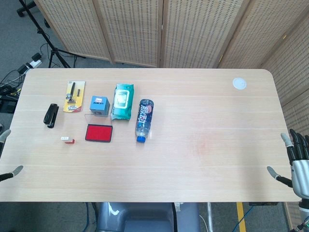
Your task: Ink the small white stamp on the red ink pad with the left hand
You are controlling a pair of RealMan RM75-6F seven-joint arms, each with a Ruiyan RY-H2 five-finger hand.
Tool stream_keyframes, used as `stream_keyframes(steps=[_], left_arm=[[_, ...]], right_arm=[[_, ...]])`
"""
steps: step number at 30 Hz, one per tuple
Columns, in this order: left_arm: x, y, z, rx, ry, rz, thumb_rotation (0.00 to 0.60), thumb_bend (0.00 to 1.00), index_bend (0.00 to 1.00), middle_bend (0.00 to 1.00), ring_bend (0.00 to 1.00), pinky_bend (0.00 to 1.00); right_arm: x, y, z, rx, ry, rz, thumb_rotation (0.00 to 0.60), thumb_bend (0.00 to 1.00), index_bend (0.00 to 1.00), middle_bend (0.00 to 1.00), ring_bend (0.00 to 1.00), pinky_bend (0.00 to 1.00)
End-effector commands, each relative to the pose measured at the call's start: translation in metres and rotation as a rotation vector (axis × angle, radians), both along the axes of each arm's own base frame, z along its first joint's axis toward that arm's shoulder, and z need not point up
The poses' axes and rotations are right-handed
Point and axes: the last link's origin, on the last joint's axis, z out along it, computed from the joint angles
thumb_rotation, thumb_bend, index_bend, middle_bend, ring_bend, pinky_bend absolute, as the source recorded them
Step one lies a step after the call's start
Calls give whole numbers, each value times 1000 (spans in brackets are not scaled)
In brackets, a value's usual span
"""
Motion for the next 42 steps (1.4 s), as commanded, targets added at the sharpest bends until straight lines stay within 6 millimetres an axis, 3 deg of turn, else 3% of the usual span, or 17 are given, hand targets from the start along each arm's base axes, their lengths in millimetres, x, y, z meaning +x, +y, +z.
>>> stream_keyframes(steps=[1, 9, 13, 15, 17, 19, 20, 22, 25, 31, 35, 39, 42], left_arm=[[0, 0, 0, -2, -2, -4, 600, 0, 0, 0, 0, 0], [0, 0, -1, -2, -3, -5, 600, 0, 0, 0, 0, 0], [1, 10, -6, 9, -43, -62, 600, 0, 0, 1, 0, 0], [-3, 15, -10, 7, -48, -62, 600, 0, 0, 92, 37, 21], [-7, 23, -15, 8, -64, -58, 600, 4, 0, 303, 198, 143], [-9, 33, -26, -11, -112, -64, 600, 20, 0, 543, 482, 392], [-11, 38, -31, -9, -109, -72, 600, 26, 0, 611, 575, 489], [-11, 47, -41, -11, -102, -82, 600, 34, 13, 795, 817, 775], [-11, 57, -51, -31, -115, -73, 600, 37, 60, 937, 976, 956], [-4, 87, -63, -114, -108, -35, 600, 52, 138, 983, 1000, 989], [-3, 120, -81, -198, -103, 34, 600, 66, 201, 983, 1000, 989], [-3, 131, -90, -236, -97, 81, 600, 112, 321, 984, 1000, 988], [-2, 137, -96, -261, -100, 109, 600, 139, 348, 984, 1000, 988]], right_arm=[[0, 0, 0, 19, -14, -8, 600, 0, 0, 0, 0, 0], [0, 0, 0, 39, -52, -4, 600, 0, 0, 0, 0, 0], [-1, -2, 0, 57, -79, -7, 600, 0, 0, 0, 0, 0], [-1, -2, 0, 60, -84, -6, 600, 0, 0, 0, 0, 0], [0, -2, 1, 62, -93, -4, 600, 0, 0, 0, 0, 0], [-1, -2, 1, 68, -111, -7, 600, 0, 0, 0, 0, 0], [-2, -3, 2, 73, -115, -7, 600, 0, 0, 0, 0, 0], [-2, -4, 3, 76, -119, -8, 600, 0, 0, 0, 0, 0], [-4, -6, 3, 81, -126, -10, 600, 0, 0, 0, 0, 0], [-5, -9, 1, 99, -131, -16, 600, 0, 0, 0, 0, 0], [-6, -13, -2, 115, -134, -30, 600, 0, 0, 0, 0, 0], [-6, -14, -2, 117, -135, -31, 600, 0, 0, 0, 0, 0], [-6, -14, -2, 120, -137, -31, 600, 0, 0, 0, 0, 0]])
